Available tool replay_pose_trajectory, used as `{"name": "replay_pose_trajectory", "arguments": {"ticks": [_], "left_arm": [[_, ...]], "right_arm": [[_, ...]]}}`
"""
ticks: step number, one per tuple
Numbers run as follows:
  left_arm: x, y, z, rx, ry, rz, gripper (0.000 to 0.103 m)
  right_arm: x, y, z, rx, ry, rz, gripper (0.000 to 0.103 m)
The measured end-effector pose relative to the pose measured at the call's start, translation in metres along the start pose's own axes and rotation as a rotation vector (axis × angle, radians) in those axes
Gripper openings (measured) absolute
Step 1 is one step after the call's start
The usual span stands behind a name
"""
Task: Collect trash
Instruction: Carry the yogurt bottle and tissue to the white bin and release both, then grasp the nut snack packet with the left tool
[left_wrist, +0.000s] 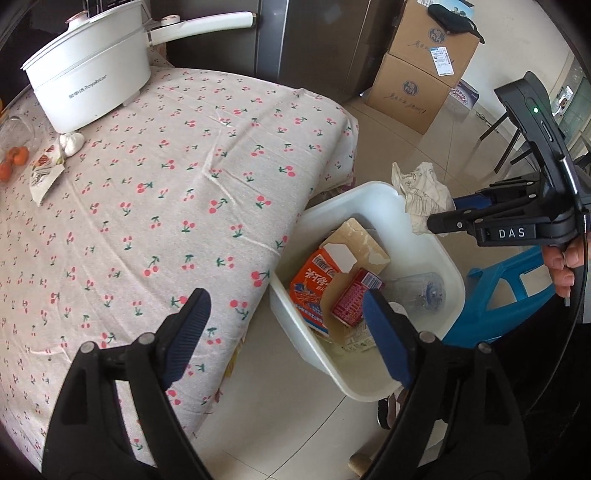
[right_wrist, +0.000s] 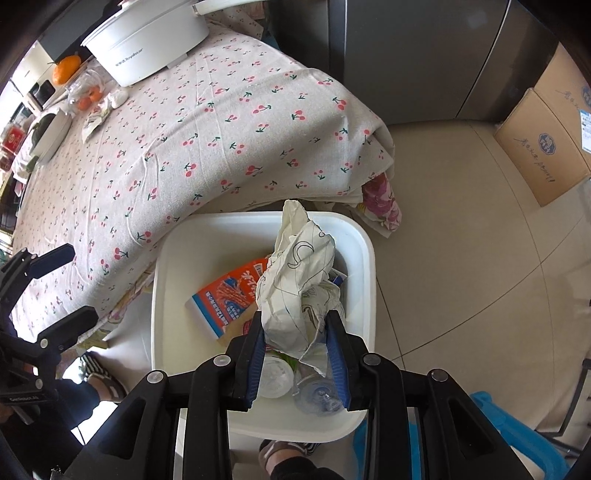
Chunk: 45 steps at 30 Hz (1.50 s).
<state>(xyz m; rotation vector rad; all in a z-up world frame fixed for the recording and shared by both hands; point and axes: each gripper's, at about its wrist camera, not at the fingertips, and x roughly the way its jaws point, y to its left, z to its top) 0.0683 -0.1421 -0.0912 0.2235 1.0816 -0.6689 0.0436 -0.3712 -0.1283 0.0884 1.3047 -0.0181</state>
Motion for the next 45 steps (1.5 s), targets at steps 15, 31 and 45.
{"name": "replay_pose_trajectory", "arguments": {"ticks": [15,31,45], "left_arm": [[-0.031,0.065,-0.021,-0.163,-0.021,0.107,0.099],[-0.042,0.131,-0.014,-0.291,-0.062,0.249,0.102],[-0.034,0.222,0.025,-0.391,-0.171,0.397,0.102]], "right_arm": [[-0.002,0.035,0.016,-0.012,-0.027,0.064,0.069],[0.0,0.087,0.051,-0.088,-0.115,0.041,0.076],[0.021,0.135,0.113,-0.123,-0.168,0.027,0.079]]}}
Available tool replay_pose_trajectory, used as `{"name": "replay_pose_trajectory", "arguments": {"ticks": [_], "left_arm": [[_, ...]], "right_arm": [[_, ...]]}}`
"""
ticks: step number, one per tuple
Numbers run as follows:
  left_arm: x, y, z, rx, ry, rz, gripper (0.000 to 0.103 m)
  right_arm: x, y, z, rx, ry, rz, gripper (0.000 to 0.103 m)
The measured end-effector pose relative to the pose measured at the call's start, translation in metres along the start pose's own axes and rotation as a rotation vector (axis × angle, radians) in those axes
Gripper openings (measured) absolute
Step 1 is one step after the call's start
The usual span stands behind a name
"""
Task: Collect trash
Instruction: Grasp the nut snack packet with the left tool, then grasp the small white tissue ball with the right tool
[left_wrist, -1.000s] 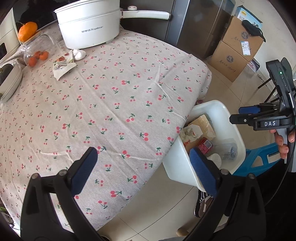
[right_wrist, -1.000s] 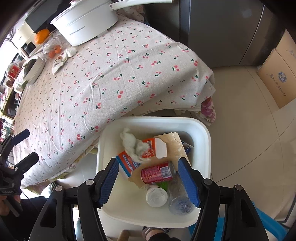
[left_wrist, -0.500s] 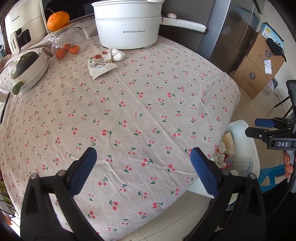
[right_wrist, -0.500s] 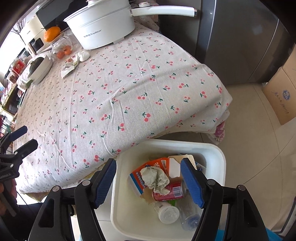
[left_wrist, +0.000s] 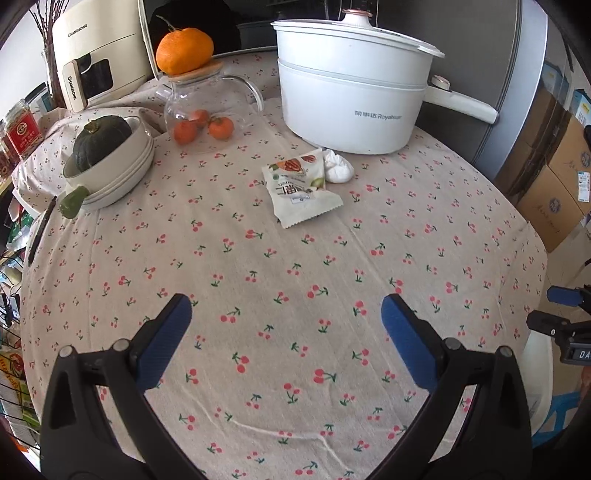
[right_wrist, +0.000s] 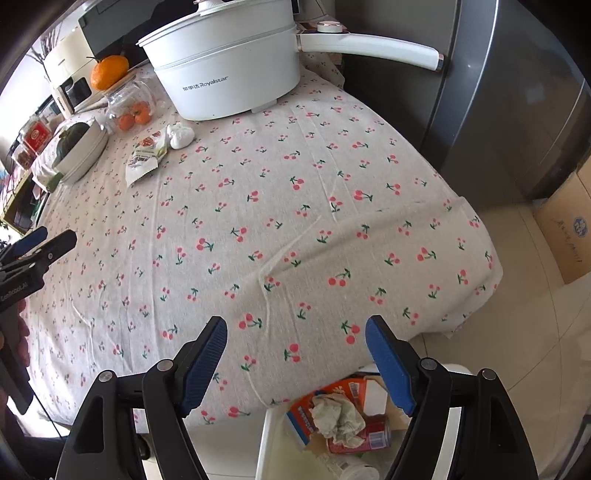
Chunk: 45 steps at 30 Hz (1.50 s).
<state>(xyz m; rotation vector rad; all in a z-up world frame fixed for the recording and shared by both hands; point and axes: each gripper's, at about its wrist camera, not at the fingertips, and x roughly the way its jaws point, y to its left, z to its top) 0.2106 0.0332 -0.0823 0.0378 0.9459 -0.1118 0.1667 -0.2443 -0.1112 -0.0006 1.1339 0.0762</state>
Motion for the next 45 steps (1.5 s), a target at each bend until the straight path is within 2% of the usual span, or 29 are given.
{"name": "replay_pose_trajectory", "arguments": {"ticks": [6,11,13,16,18,19,20,21,22,24,27,33,36,37,40,41,43,45], "left_arm": [[0.03,-0.004,0.03,-0.061,-0.07,-0.029,0.102],[0.069,-0.006,0.058,-0.036,-0.081,-0.016,0.102],[0.081,-0.003,0.067,-0.041,-0.072,-0.032,0.097],[0.1,0.0,0.076,-0.052,-0.028,-0.062,0.081],[0.113,0.001,0.077,-0.055,0.014,-0.068,0.06],[0.118,0.002,0.077,-0.057,0.036,-0.075,0.055],[0.121,0.004,0.075,-0.07,0.04,-0.093,0.043],[0.121,0.006,0.075,-0.09,0.033,-0.116,0.037],[0.12,0.008,0.074,-0.109,0.031,-0.128,0.034],[0.117,0.011,0.071,-0.124,0.019,-0.142,0.019],[0.105,0.016,0.066,-0.135,0.008,-0.171,0.004],[0.066,0.03,0.046,-0.086,0.003,-0.136,0.003],[0.051,0.047,0.03,-0.064,-0.021,-0.049,0.003],[0.046,0.057,0.026,-0.089,-0.03,-0.04,0.003],[0.03,0.083,0.016,-0.162,-0.035,-0.026,0.003],[0.023,0.09,0.015,-0.167,-0.043,-0.024,0.003],[0.012,0.101,0.011,-0.169,-0.062,-0.012,0.003],[0.005,0.113,0.009,-0.174,-0.071,0.001,0.003]], "right_arm": [[0.017,0.011,0.018,-0.019,0.016,0.003,0.079],[0.022,0.012,0.031,-0.046,0.002,-0.011,0.079],[0.024,0.01,0.035,-0.062,0.001,-0.028,0.079],[0.028,0.007,0.038,-0.069,0.006,-0.04,0.079],[0.034,0.003,0.041,-0.062,0.019,-0.041,0.079],[0.036,0.003,0.042,-0.06,0.022,-0.039,0.079],[0.037,0.003,0.042,-0.058,0.024,-0.037,0.079],[0.038,0.003,0.043,-0.059,0.026,-0.036,0.079],[0.039,0.005,0.043,-0.061,0.027,-0.038,0.079],[0.039,0.01,0.043,-0.069,0.024,-0.044,0.079],[0.04,0.016,0.043,-0.077,0.019,-0.048,0.079],[0.031,0.045,0.044,-0.102,-0.082,-0.041,0.079],[0.029,0.066,0.054,-0.111,-0.127,-0.02,0.079],[0.029,0.066,0.054,-0.111,-0.127,-0.02,0.079],[0.043,0.106,0.08,-0.142,-0.157,0.048,0.078],[0.043,0.106,0.08,-0.142,-0.157,0.048,0.077],[0.065,0.132,0.107,-0.131,-0.172,0.06,0.069],[0.072,0.139,0.116,-0.123,-0.18,0.06,0.063]]}}
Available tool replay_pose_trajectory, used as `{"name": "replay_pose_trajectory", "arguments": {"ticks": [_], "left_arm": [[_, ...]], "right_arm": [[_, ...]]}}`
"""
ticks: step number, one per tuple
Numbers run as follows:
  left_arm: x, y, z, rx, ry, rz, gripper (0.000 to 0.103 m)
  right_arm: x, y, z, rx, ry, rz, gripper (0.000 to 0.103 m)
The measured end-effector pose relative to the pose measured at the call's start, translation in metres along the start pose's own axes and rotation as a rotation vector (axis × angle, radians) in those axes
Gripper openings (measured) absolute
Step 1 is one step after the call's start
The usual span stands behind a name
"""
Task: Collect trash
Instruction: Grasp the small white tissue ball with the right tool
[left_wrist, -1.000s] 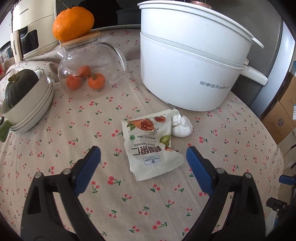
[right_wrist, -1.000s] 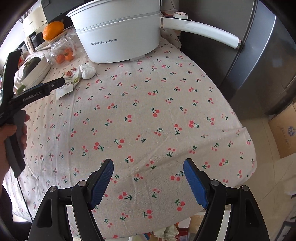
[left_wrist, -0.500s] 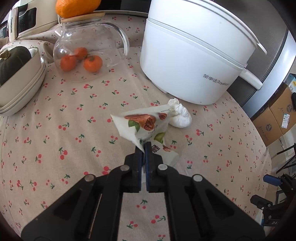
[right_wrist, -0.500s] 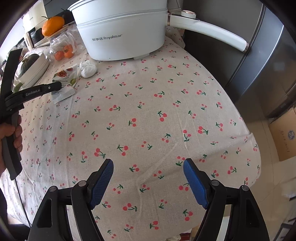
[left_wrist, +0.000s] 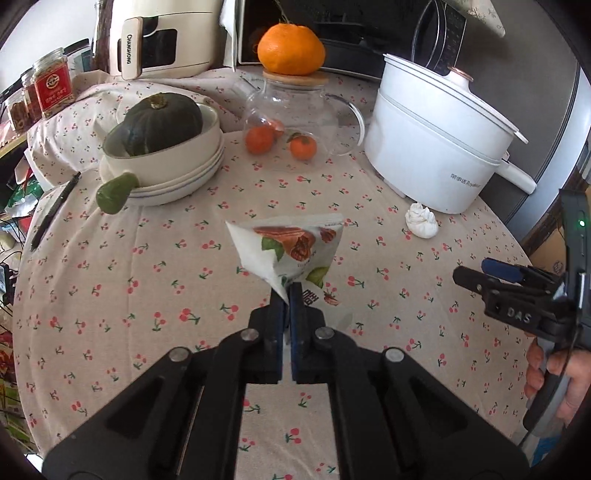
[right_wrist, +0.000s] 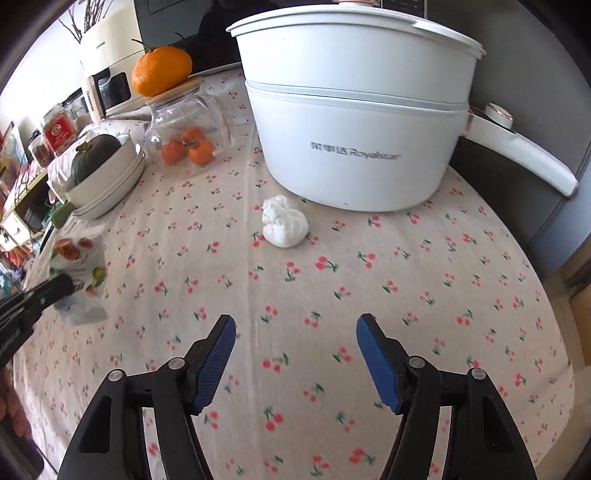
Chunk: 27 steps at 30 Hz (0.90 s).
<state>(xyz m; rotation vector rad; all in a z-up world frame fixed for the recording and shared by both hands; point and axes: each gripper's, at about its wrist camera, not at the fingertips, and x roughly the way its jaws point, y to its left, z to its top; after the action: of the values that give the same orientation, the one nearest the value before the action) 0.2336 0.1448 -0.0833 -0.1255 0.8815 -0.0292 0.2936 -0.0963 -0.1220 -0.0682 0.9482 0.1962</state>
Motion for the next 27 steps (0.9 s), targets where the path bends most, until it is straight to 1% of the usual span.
{"name": "replay_pose_trajectory", "arguments": {"ticks": [1,2,4,8,11,12,13,16,19,22,24,26,27], "left_arm": [[-0.001,0.005,-0.001,-0.001,-0.004,0.011,0.003],[-0.003,0.011,-0.002,-0.003,-0.007,0.019,0.003],[0.001,0.018,-0.004,-0.008,0.002,0.035,0.003],[0.007,0.032,-0.006,-0.035,0.017,0.04,0.003],[0.011,0.038,-0.005,-0.055,0.024,0.043,0.003],[0.011,0.039,-0.005,-0.061,0.025,0.043,0.003],[0.011,0.039,-0.005,-0.062,0.025,0.043,0.003],[0.01,0.038,-0.006,-0.056,0.023,0.048,0.003],[0.007,0.035,-0.007,-0.049,0.019,0.05,0.003],[0.001,0.033,-0.006,-0.05,0.009,0.048,0.003],[-0.006,0.031,-0.006,-0.058,-0.002,0.044,0.003],[-0.014,0.028,-0.006,-0.063,-0.016,0.04,0.003],[-0.018,0.025,-0.006,-0.063,-0.023,0.038,0.003]], "right_arm": [[0.019,0.01,0.012,0.002,-0.01,-0.003,0.059],[0.028,0.014,0.018,-0.002,-0.01,-0.006,0.058],[0.046,0.019,0.027,-0.007,-0.012,-0.033,0.051],[0.071,0.021,0.041,0.008,-0.017,-0.072,0.049],[0.079,0.024,0.049,-0.002,-0.041,-0.096,0.048],[0.08,0.025,0.052,-0.006,-0.045,-0.1,0.043],[0.081,0.026,0.053,-0.012,-0.047,-0.097,0.033],[0.082,0.03,0.055,-0.033,-0.049,-0.113,0.029],[0.082,0.036,0.056,-0.058,-0.055,-0.137,0.027],[0.072,0.039,0.053,-0.06,-0.058,-0.129,0.027],[0.056,0.043,0.045,-0.086,-0.059,-0.124,0.027],[0.049,0.043,0.042,-0.093,-0.06,-0.121,0.027],[0.033,0.04,0.038,-0.103,-0.06,-0.109,0.027]]}}
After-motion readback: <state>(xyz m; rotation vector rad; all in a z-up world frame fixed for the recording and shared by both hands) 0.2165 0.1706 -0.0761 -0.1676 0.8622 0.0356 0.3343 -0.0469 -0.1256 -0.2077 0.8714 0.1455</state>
